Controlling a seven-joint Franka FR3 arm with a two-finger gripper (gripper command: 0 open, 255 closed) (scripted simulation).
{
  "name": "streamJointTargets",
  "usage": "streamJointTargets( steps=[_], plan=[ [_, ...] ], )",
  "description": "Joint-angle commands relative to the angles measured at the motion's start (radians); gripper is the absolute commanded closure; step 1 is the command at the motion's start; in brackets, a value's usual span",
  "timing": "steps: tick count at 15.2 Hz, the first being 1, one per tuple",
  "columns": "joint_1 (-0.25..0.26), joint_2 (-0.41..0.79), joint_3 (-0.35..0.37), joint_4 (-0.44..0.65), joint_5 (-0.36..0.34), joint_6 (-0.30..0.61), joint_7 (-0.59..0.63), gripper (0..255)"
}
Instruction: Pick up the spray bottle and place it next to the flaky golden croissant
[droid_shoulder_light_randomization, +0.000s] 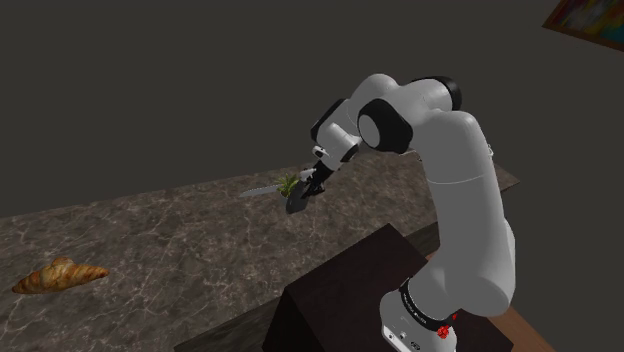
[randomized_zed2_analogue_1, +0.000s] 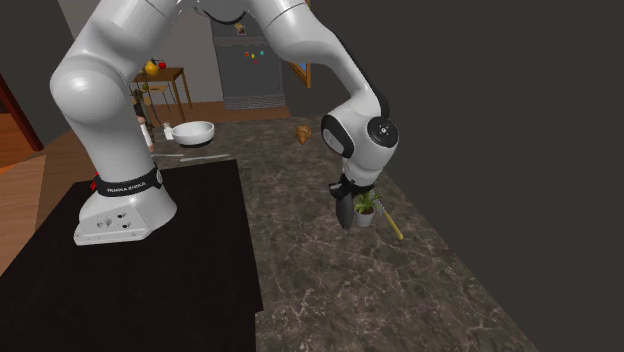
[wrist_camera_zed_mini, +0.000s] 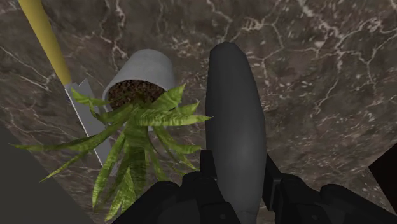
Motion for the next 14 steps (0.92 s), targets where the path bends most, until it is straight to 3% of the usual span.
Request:
streamJointTargets(
  steps=[1, 14],
  plan=[
    [0.008, -0.024, -0.013, -0.008, -0.018, -0.008, 0.014, 255],
    [0.067, -0.177, -0.092, -0.065, -0.131, -0.05, 0.108, 255]
  ],
)
